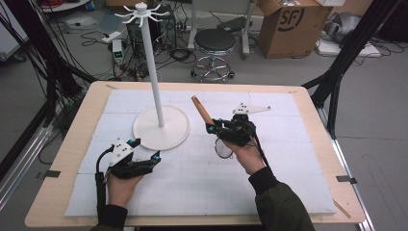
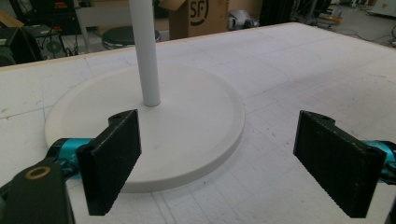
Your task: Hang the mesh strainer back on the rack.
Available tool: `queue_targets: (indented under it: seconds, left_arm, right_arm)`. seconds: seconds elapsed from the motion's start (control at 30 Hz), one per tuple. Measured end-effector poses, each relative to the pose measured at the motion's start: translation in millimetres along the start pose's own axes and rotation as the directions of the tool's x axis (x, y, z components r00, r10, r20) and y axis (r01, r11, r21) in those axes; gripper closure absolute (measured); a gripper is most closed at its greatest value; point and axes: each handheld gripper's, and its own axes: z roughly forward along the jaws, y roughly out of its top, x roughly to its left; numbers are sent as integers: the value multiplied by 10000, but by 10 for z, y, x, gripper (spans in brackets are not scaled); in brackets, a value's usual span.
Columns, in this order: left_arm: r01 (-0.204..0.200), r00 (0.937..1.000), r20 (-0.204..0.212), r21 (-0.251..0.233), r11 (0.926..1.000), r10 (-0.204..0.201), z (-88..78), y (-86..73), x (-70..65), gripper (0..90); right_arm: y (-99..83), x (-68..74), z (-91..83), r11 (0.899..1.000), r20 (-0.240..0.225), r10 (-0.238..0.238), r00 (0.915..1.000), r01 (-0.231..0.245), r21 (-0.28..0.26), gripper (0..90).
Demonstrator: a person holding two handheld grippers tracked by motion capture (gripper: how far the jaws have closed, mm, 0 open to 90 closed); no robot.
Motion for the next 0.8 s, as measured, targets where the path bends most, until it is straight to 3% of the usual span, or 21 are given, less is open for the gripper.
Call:
queue_targets:
  seconds: [0.17, 0.23, 0.43, 0.63, 0.77, 0.8]
  left_arm:
    - [-32, 10000, 68, 29, 10000, 32, 5, -1, -7, 155]
    - [-29, 10000, 65, 42, 10000, 28, 4, -1, -10, 155]
    - [40, 9999, 141, -46, 10000, -39, 9, -2, -8, 157]
    - [-17, 9996, 294, -79, 10000, 19, 13, 0, -24, 160]
    - [0, 9995, 328, -89, 10000, 3, 19, -2, -30, 161]
    - [-5, 9995, 328, -84, 10000, 7, 18, -2, -30, 161]
  right_arm:
    - [76, 46, 44, 9985, -183, -74, 9998, 63, -546, 689]
    - [120, 73, 66, 9950, -369, -140, 9992, 103, -996, 689]
    - [238, 92, 148, 9867, -953, 125, 9954, -277, -1603, 689]
    - [361, 116, 228, 9675, -1478, 337, 9884, -694, -2431, 689]
    - [420, 110, 280, 9453, -1800, 499, 9824, -1046, -3089, 688]
    - [452, 115, 304, 9435, -1823, 525, 9818, -1086, -3129, 689]
